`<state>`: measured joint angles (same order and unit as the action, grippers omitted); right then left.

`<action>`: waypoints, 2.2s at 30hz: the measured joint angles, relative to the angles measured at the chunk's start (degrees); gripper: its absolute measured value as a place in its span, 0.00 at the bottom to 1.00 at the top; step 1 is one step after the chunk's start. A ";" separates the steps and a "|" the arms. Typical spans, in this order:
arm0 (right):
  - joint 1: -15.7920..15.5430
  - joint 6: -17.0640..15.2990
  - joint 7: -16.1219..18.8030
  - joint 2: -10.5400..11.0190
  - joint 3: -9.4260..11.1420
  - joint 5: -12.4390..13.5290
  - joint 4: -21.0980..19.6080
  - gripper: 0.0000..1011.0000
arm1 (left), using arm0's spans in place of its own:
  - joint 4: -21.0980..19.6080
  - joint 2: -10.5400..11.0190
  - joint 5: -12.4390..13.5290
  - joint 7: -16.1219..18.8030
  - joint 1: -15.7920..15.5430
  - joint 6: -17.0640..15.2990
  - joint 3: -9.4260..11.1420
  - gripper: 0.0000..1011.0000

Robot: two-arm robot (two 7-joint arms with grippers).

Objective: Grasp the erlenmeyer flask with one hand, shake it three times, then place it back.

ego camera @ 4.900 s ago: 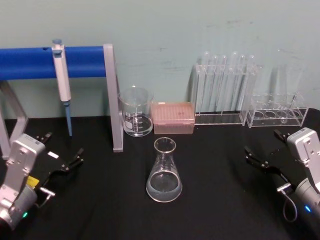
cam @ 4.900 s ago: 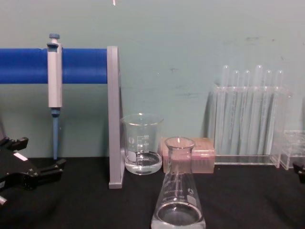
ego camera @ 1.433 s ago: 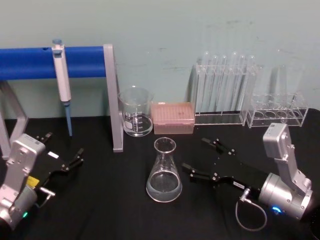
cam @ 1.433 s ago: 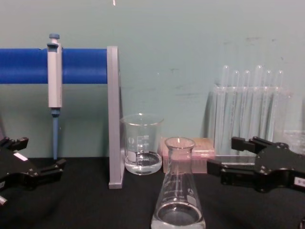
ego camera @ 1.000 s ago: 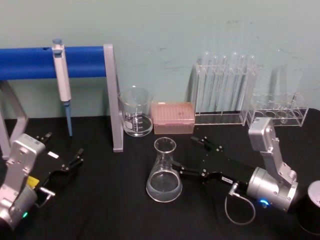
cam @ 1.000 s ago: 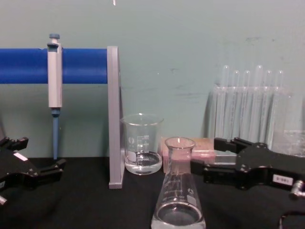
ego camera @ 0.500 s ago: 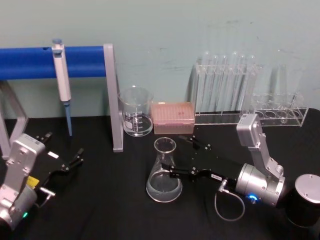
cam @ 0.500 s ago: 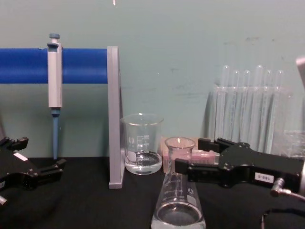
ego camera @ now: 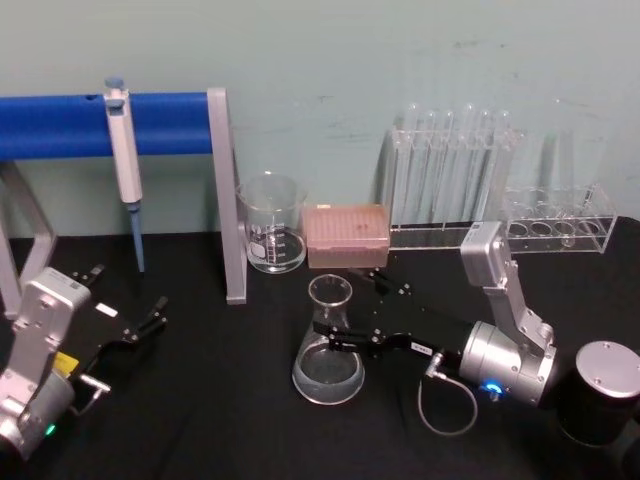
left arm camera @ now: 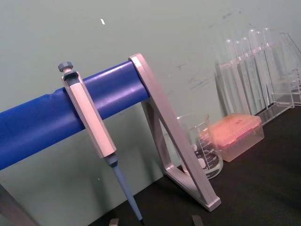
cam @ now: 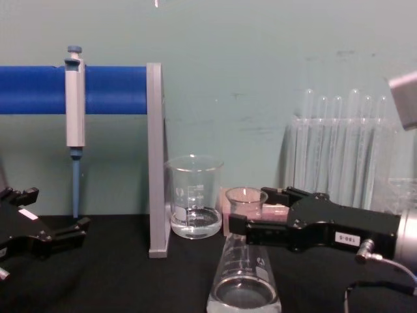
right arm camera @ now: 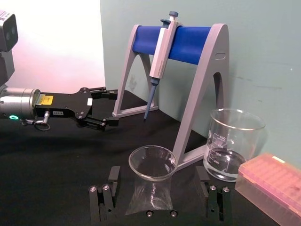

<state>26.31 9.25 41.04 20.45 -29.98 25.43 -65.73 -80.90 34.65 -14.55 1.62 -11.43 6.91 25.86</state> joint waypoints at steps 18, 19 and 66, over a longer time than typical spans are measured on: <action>2.05 -0.34 0.55 -1.41 -1.21 -0.36 2.92 0.99 | 0.00 0.00 0.00 0.00 0.00 0.00 0.00 0.99; 2.11 -0.38 0.56 -1.46 -1.24 -0.37 3.03 0.99 | 0.00 0.00 0.00 0.00 0.00 0.00 0.00 0.99; 2.69 -0.99 0.58 -1.88 -1.40 -0.36 4.04 0.57 | 0.00 0.00 0.00 0.00 0.00 0.00 0.00 0.99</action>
<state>29.00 8.26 41.62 18.58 -31.38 25.07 -61.69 -80.90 34.65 -14.55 1.62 -11.43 6.91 25.86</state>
